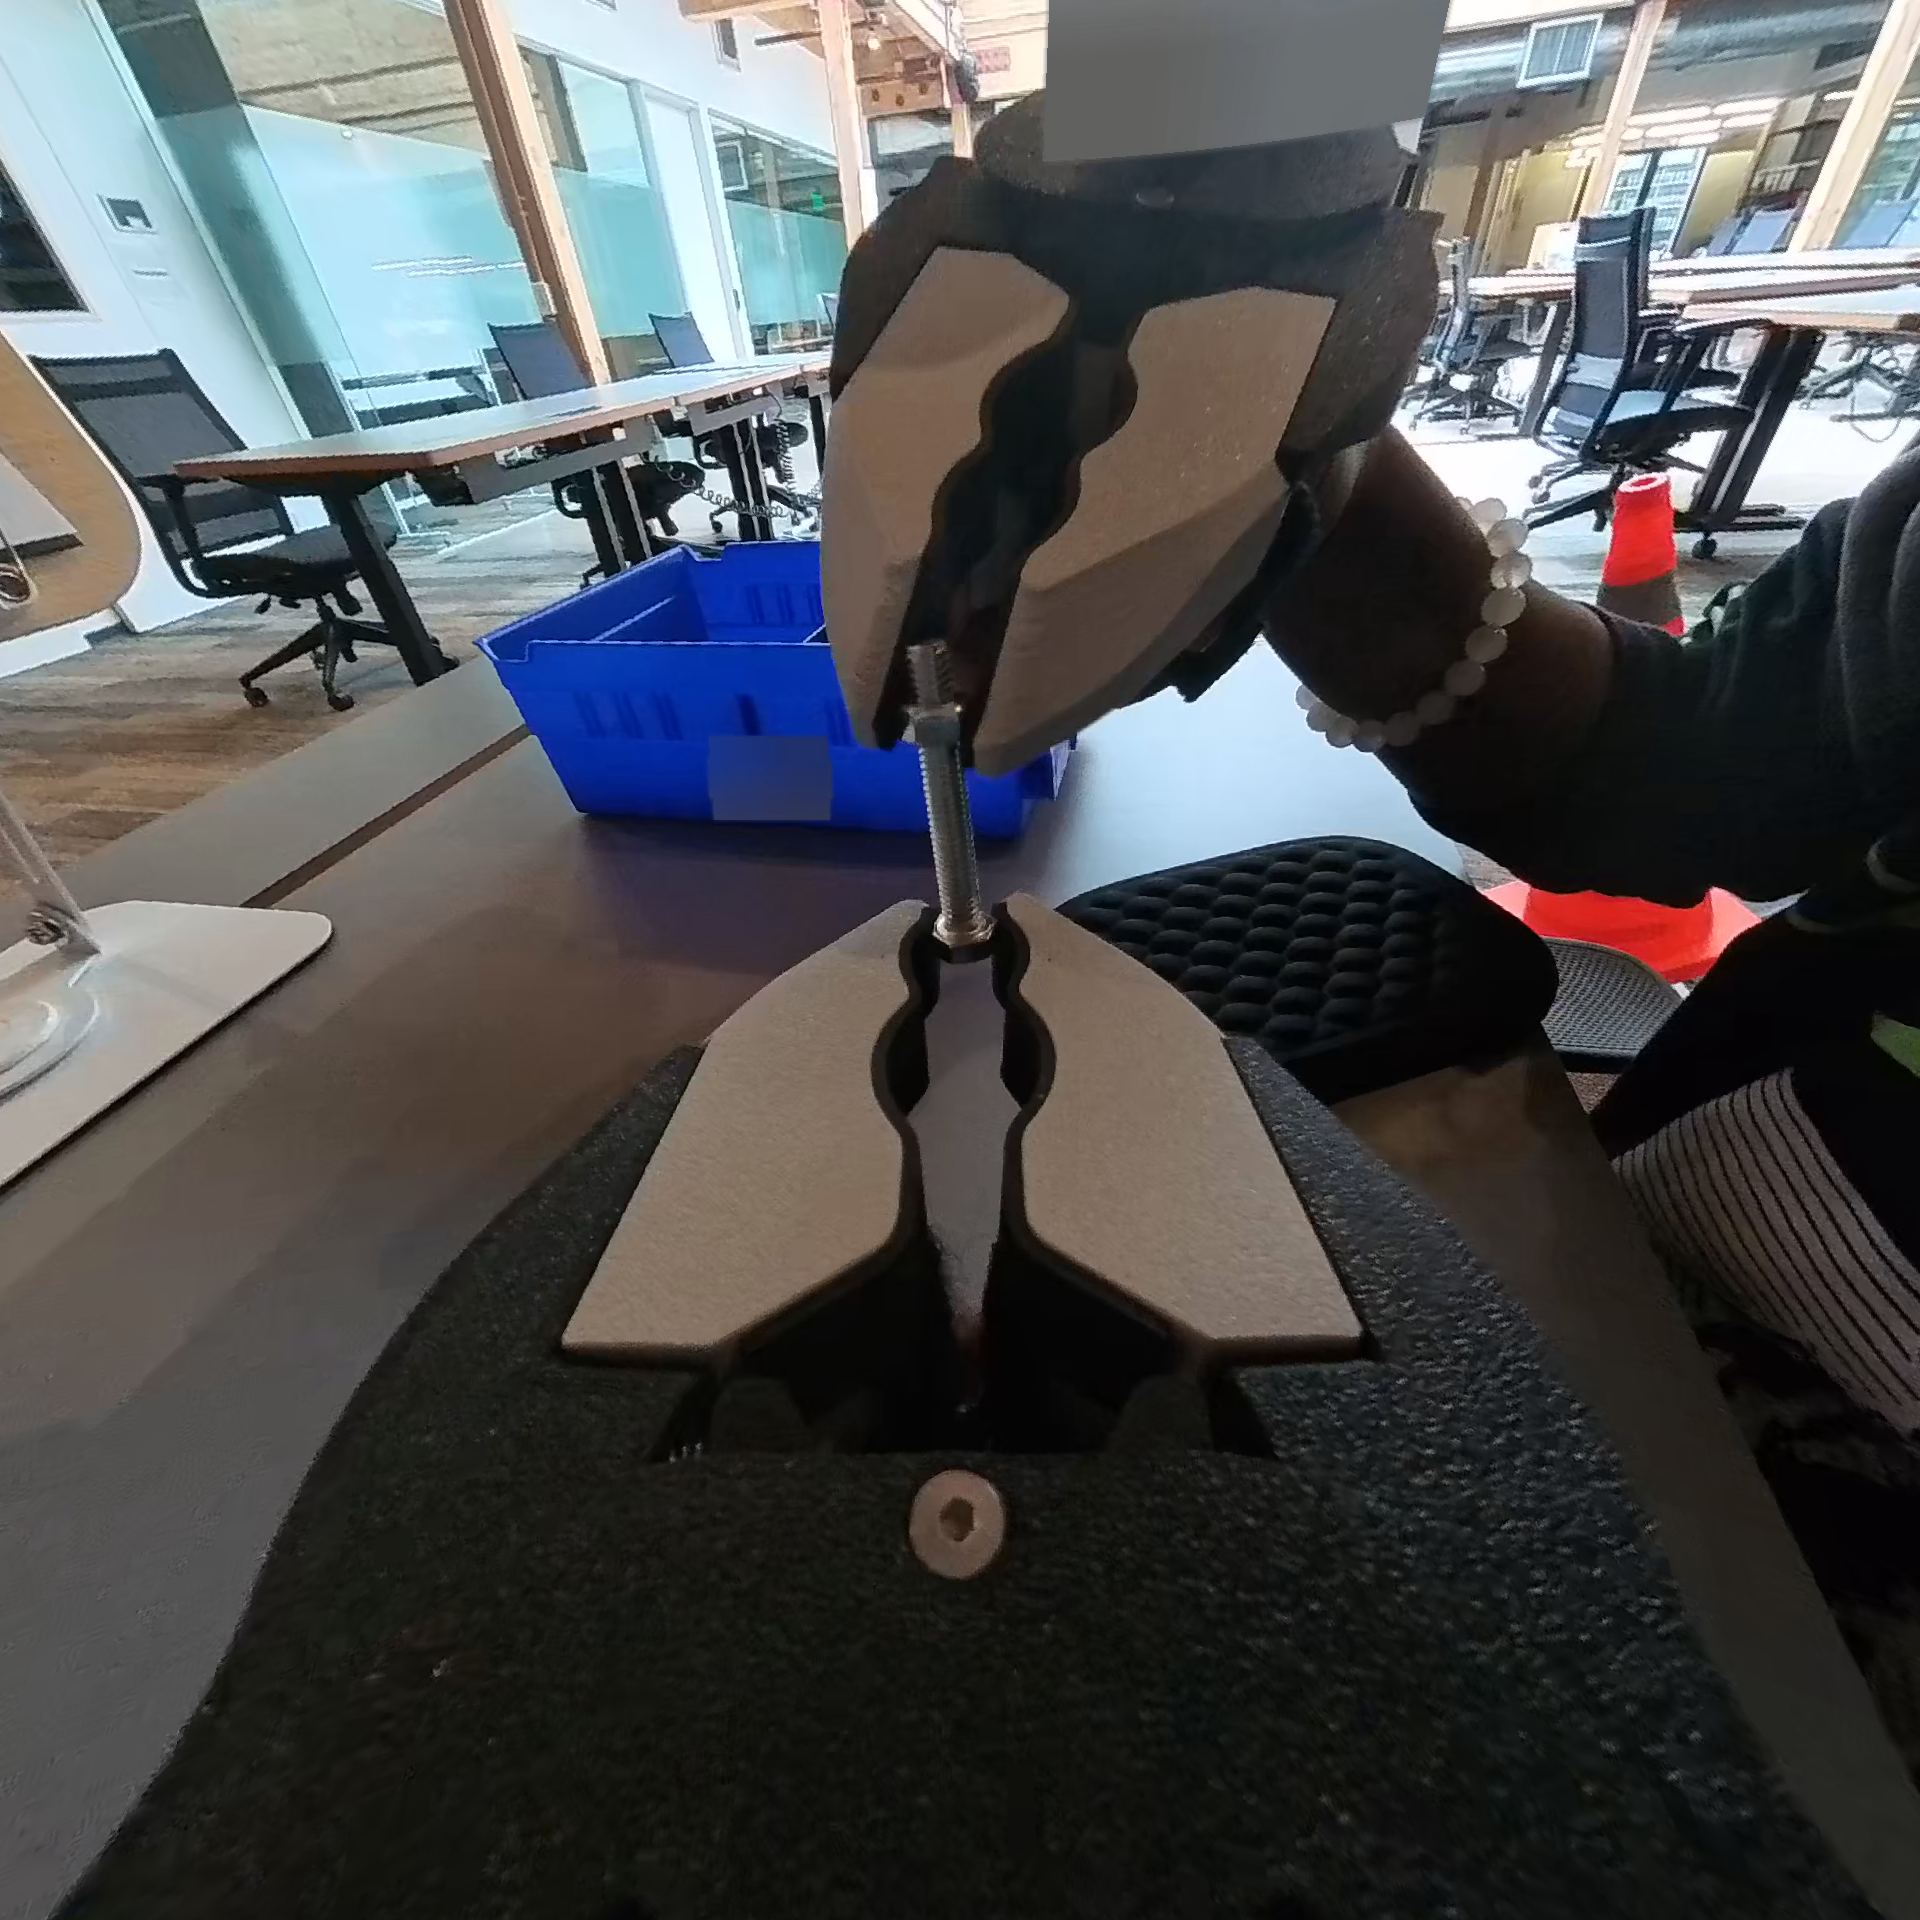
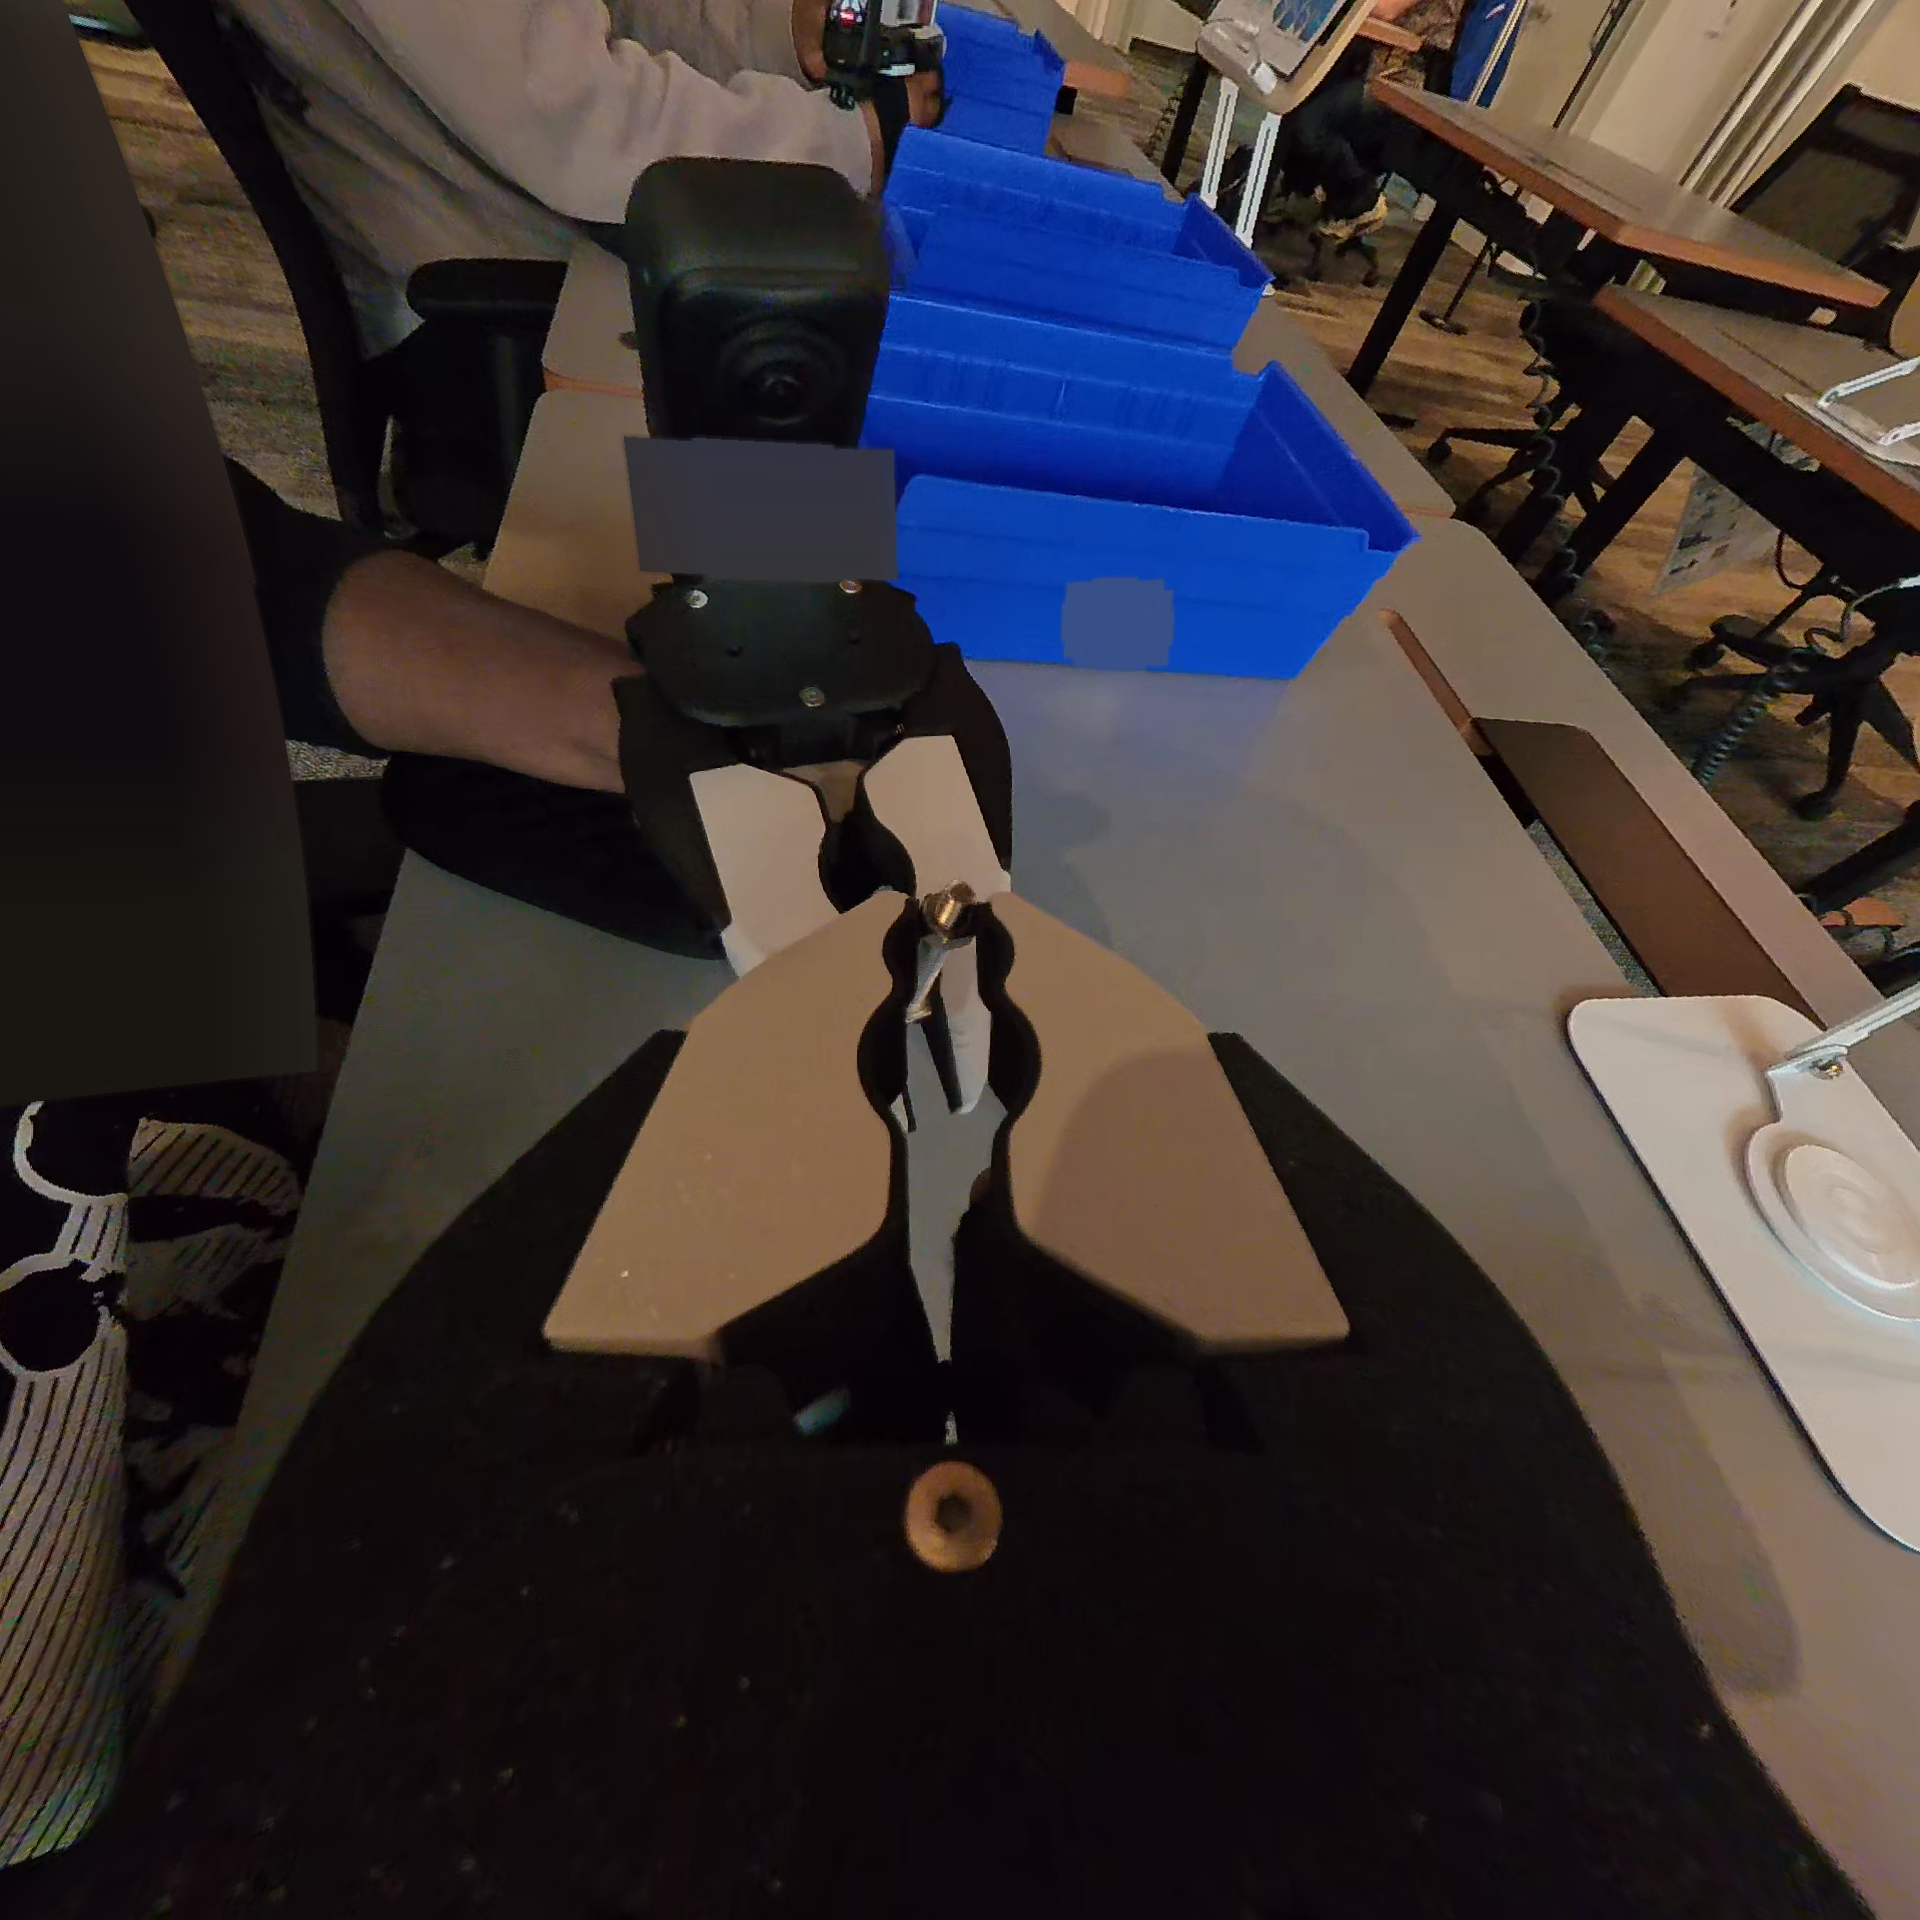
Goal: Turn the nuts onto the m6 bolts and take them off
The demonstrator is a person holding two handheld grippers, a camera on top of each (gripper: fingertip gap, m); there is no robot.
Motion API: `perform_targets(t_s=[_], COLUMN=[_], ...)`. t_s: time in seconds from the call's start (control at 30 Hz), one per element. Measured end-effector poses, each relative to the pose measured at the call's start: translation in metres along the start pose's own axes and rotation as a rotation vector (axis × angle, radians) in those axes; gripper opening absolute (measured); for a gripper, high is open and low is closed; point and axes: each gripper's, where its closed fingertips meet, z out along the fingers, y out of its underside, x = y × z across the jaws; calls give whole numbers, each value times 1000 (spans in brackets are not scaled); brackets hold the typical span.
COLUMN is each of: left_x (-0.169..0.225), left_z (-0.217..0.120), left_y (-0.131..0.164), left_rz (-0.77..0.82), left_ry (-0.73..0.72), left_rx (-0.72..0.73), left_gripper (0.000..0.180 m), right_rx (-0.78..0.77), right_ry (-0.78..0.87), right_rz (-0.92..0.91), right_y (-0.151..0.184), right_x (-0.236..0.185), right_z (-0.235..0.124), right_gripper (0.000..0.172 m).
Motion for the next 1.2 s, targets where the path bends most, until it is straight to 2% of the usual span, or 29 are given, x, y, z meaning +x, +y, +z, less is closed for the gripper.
perform_targets(t_s=[0.1,0.2,0.27,0.5,0.63,0.7,0.83,0.97,1.1,1.2], left_x=[0,1,1,1,1,1,2,3,4,3], left_z=[0,1,2,2,1,1,2,1,-1,-1], left_y=[1,2,3,4,3,3,2,-1,-5,-5], left_rz=[3,22,36,33,29,26,17,8,-3,-7], left_ry=[-1,-1,-7,-4,1,-1,2,7,14,11], left_rx=[-1,1,0,0,8,9,20,36,55,57], left_gripper=[9,9,9,9,9,9,9,8,8,9], right_rx=[10,41,71,161,207,246,232,253,285,296], right_ry=[-1,4,2,61,134,105,82,93,138,92], right_rz=[23,57,77,120,130,142,126,146,152,155], right_y=[2,3,5,7,9,5,4,1,2,-2], right_x=[1,3,2,8,19,15,7,10,18,11], right_z=[0,-1,-3,-8,-22,-25,-11,-9,-22,-20], right_gripper=[10,30,36,35,15,18,36,34,21,27])
